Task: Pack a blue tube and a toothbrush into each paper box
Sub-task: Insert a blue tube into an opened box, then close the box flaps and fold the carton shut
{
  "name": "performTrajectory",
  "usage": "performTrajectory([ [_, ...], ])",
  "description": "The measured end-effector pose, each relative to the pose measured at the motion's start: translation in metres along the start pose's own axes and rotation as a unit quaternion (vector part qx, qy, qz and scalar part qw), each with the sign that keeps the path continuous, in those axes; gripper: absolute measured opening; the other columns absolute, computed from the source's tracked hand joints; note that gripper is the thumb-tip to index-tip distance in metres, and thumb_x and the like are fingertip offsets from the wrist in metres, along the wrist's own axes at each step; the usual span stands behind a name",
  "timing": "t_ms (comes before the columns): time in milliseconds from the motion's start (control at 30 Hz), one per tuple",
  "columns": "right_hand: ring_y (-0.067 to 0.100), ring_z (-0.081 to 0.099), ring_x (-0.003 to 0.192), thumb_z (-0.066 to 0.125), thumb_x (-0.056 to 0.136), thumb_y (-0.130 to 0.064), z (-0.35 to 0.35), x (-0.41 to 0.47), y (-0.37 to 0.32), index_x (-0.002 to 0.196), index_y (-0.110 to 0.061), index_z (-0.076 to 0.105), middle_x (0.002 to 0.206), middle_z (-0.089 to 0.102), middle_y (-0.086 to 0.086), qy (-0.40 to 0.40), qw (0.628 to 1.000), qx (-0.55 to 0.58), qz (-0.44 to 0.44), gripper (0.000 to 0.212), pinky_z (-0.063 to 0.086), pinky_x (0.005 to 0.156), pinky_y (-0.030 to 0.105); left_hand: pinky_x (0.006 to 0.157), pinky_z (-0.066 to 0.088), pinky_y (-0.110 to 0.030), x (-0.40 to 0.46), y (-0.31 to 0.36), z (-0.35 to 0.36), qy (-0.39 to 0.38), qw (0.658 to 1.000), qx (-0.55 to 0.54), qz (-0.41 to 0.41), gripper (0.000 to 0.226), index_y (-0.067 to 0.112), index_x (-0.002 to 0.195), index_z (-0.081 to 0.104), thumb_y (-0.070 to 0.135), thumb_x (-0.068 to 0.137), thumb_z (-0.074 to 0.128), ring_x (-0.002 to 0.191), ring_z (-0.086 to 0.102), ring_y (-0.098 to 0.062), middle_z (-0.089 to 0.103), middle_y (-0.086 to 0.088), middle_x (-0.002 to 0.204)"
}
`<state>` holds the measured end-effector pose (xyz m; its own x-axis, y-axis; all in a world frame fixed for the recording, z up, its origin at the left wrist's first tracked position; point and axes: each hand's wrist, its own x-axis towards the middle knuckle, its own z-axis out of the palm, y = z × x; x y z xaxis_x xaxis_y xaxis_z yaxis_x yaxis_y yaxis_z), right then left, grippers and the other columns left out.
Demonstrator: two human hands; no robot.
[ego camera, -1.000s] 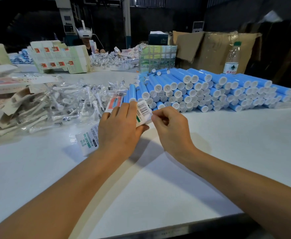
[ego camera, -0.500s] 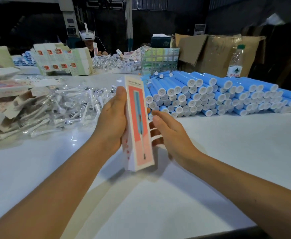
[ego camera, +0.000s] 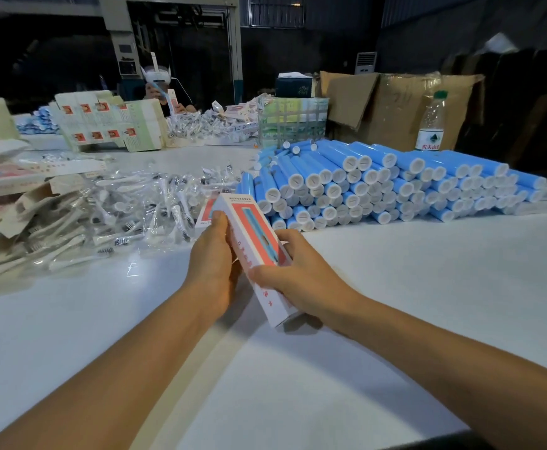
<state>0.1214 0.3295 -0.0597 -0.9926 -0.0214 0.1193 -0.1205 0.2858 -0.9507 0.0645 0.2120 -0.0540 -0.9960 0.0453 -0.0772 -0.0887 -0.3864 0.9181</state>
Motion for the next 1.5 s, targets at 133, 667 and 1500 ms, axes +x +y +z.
performTrajectory([
  [133,0.007,0.059,0.086,0.072,0.078,-0.031,-0.021,0.006,-0.007,0.118,-0.032,0.042,0.107,0.052,-0.013,0.033,0.986,-0.162,0.013,0.05,0.047,0.052,0.012,0.071,0.052,-0.032,0.009,-0.004,-0.009,0.049,0.986,0.137,0.082,0.025,0.022,0.093,0.058,0.037,0.1,0.039,0.081,0.066,-0.017,0.068,-0.003,0.091],
  [667,0.02,0.048,0.085,0.059,0.092,-0.025,-0.292,-0.136,0.031,0.138,-0.022,0.046,0.123,0.059,0.009,0.319,0.79,-0.474,0.223,0.048,0.038,0.072,0.029,0.079,0.054,-0.05,0.063,-0.051,-0.047,-0.1,0.866,0.477,0.107,0.033,0.051,0.096,0.065,0.061,0.064,0.062,0.085,0.066,-0.018,0.069,0.021,0.087],
  [1500,0.025,0.058,0.093,0.044,0.095,-0.022,-0.106,0.001,-0.006,0.103,-0.014,0.067,0.102,0.066,0.004,0.121,0.845,-0.514,-0.082,0.026,0.049,0.076,0.035,0.067,0.038,-0.024,-0.007,-0.019,-0.009,-0.13,0.848,0.491,0.15,0.016,0.024,0.073,0.07,0.02,0.088,0.064,0.081,0.057,-0.006,0.066,0.011,0.085],
])
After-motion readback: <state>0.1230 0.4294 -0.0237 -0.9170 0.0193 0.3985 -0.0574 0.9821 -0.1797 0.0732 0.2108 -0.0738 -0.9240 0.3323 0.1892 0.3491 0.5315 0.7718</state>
